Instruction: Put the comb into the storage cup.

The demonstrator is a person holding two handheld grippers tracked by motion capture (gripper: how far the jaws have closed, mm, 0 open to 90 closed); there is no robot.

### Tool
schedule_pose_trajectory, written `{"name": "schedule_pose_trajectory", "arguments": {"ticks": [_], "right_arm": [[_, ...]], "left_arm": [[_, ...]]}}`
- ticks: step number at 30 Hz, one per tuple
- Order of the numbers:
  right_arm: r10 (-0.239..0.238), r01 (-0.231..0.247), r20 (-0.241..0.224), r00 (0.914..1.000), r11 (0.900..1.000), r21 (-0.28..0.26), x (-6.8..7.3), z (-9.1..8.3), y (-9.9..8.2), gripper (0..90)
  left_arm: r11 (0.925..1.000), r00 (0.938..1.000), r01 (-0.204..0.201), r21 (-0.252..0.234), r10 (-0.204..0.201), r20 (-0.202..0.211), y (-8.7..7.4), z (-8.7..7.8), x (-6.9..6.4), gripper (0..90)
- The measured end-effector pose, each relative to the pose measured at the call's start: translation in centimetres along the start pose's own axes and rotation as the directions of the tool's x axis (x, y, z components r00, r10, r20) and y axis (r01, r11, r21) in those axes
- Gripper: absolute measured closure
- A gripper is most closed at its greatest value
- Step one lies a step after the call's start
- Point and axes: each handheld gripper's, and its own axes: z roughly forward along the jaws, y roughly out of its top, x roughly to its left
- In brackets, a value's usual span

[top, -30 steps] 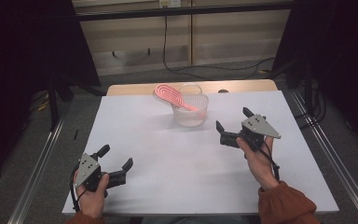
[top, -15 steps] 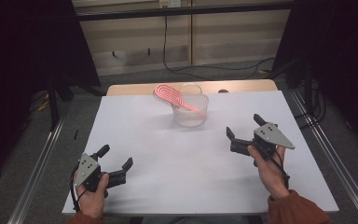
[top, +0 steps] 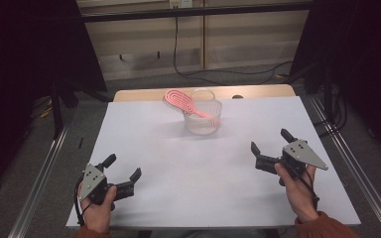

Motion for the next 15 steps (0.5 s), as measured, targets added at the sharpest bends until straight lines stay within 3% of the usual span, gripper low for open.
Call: {"name": "schedule_pose_trajectory", "arguments": {"ticks": [15], "right_arm": [[0.032, -0.032, 0.022, 0.9992, 0.9994, 0.008, -1.3, -2.8, -1.0, 0.0]], "left_arm": [[0.9999, 0.9999, 0.001, -0.011, -0.001, -0.016, 0.1, -0.4, 0.1, 3.3]]}}
